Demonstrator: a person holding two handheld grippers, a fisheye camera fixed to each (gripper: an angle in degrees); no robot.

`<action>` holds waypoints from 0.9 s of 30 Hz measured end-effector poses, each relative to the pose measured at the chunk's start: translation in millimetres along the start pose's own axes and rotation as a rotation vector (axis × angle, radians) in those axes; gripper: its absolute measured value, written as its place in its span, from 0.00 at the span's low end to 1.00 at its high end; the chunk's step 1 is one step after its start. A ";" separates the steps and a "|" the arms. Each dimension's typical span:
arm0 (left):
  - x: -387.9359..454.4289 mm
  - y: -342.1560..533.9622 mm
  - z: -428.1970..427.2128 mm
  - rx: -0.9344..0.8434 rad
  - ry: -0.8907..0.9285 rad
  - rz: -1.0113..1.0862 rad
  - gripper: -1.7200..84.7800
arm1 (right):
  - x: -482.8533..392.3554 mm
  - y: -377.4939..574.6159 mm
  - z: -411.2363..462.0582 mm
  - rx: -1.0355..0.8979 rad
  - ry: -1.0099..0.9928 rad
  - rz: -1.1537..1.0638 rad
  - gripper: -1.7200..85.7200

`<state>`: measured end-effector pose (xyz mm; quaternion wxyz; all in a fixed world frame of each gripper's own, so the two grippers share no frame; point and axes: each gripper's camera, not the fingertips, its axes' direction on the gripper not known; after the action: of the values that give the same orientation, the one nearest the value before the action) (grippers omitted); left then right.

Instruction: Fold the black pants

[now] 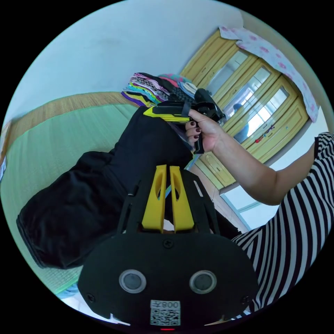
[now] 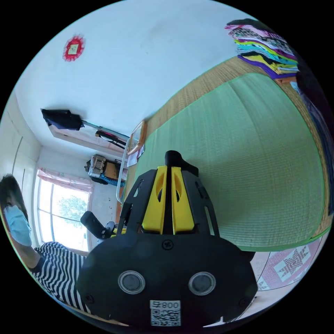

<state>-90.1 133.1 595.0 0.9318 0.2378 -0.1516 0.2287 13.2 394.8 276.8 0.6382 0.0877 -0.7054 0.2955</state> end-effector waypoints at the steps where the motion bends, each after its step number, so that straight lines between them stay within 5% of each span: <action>1: -12.5 13.0 -16.0 0.023 -0.006 -0.024 0.04 | -9.5 -2.0 4.7 -0.001 0.001 -0.008 0.04; 27: -283.4 306.9 -261.7 0.330 -0.131 -0.589 0.04 | -342.1 -68.8 369.9 -0.352 -0.031 -0.200 0.04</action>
<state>-438.3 406.9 378.7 0.8951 0.4330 -0.0968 -0.0446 -208.2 56.7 -32.0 0.6587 0.0490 -0.7439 0.1015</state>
